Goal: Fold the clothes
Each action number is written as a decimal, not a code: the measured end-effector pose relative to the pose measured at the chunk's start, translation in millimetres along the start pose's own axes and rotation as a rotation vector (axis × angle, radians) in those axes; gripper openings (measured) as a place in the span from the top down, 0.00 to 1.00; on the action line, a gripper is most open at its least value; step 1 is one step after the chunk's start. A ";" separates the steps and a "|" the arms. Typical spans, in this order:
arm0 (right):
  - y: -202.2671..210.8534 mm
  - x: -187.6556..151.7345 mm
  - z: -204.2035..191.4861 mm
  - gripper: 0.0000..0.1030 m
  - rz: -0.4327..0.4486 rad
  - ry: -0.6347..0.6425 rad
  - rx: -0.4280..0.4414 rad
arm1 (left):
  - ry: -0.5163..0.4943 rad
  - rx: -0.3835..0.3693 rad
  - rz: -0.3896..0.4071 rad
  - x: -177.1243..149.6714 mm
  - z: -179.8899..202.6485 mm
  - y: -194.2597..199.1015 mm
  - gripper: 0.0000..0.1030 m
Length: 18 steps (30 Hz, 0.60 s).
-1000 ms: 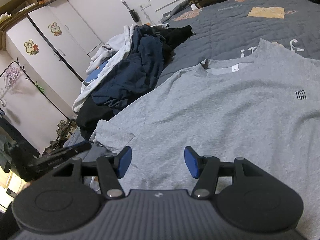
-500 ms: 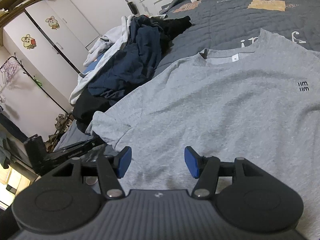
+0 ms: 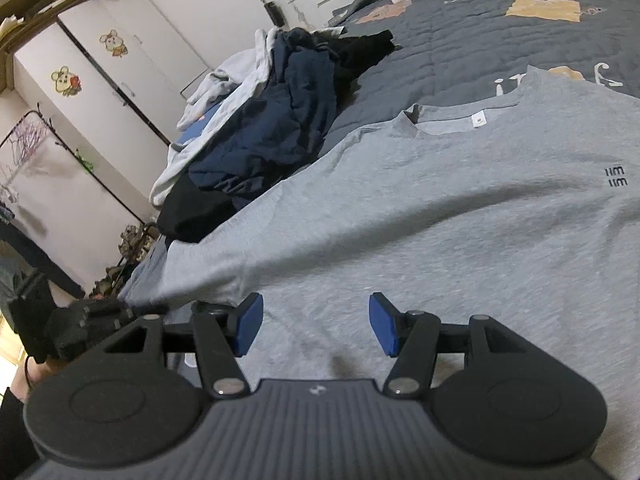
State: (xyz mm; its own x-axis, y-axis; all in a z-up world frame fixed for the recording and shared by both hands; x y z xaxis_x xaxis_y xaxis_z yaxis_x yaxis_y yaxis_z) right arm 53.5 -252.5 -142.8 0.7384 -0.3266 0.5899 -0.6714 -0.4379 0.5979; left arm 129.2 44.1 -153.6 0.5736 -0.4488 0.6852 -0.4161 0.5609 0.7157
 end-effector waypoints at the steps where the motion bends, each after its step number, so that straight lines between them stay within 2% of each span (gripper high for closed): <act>1: -0.9 -0.6 -0.3 0.44 -0.003 0.001 -0.001 | 0.020 -0.027 -0.032 -6.5 0.9 -1.7 0.95; 2: -1.8 -1.1 -0.7 0.44 -0.005 0.003 -0.002 | 0.073 -0.041 -0.019 -7.9 -5.5 0.2 0.90; 3: -2.8 -1.7 -1.0 0.44 -0.008 0.004 -0.003 | 0.129 -0.054 -0.005 -8.9 -12.3 2.2 0.79; 4: -3.7 -2.2 -1.3 0.44 -0.010 0.006 -0.004 | 0.184 -0.067 0.010 -9.9 -19.2 4.3 0.73; 6: -5.5 -3.4 -2.0 0.44 -0.016 0.009 -0.005 | 0.339 -0.062 0.127 -1.4 -39.3 14.2 0.48; 8: -7.4 -4.5 -2.7 0.44 -0.021 0.012 -0.007 | 0.497 -0.085 0.218 5.4 -55.9 17.4 0.37; 10: -9.2 -5.6 -3.3 0.44 -0.026 0.014 -0.009 | 0.640 -0.109 0.255 6.3 -70.7 11.0 0.37; 13: -11.5 -7.2 -2.7 0.44 -0.034 0.016 -0.012 | 0.778 -0.072 0.257 6.0 -90.7 -7.6 0.37; 16: -13.3 -8.6 0.3 0.44 -0.041 0.013 -0.015 | 0.833 0.024 0.226 1.7 -106.0 -21.9 0.37; 18: -14.4 -9.6 2.3 0.44 -0.045 0.011 -0.017 | 0.871 0.033 0.219 0.4 -111.8 -30.6 0.40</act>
State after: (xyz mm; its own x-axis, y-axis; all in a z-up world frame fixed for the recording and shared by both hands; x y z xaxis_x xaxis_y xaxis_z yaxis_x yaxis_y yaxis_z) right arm 56.2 -244.9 -158.3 0.7673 -0.2975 0.5682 -0.6385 -0.4377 0.6330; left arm 221.0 104.6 -190.3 0.8054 0.3596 0.4712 -0.5911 0.5456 0.5940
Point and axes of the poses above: each gripper's, at about its wrist camera, not at the fingertips, and y roughly against the way its jaws point, z to its right, x to its top, the point moved 7 cm from there along -y, roughly the way its jaws point
